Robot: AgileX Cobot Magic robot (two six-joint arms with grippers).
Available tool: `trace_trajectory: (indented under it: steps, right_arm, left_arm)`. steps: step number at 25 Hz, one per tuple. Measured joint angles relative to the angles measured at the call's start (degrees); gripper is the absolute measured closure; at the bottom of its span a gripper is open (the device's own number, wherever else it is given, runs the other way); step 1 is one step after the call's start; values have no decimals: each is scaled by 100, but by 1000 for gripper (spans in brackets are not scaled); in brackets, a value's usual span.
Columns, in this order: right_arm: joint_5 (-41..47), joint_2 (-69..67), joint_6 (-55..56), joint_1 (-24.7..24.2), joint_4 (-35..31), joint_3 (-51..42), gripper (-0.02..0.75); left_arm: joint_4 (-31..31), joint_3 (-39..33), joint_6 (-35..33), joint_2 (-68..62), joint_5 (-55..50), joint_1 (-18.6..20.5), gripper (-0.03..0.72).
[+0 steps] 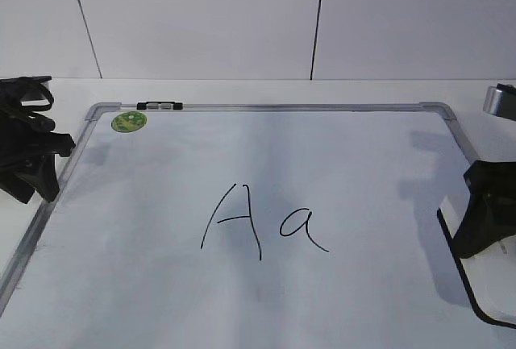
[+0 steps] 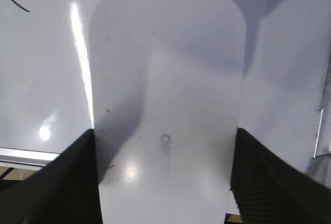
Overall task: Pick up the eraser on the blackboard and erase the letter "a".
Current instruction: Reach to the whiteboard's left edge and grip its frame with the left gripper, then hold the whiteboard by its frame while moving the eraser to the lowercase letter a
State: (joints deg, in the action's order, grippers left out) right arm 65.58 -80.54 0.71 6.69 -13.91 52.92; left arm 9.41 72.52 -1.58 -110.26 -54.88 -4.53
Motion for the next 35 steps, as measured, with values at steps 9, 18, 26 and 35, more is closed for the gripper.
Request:
trace_trajectory:
  steps: [9, 18, 26, 35]
  right_arm:
    - [0, 0, -71, 0, -76, 0, 187]
    - [-10, 0, -102, 0, -169, 0, 187]
    - [-10, 0, -120, 0, -179, 0, 187]
    - [-10, 0, -138, 0, -190, 0, 187]
  left_arm:
    - [-9, 0, 3, -233, 41, 0, 409]
    - [-130, 0, 158, -233, 63, 0, 426]
    - [-135, 0, 158, -233, 63, 0, 459]
    - [-117, 0, 158, -233, 41, 0, 466]
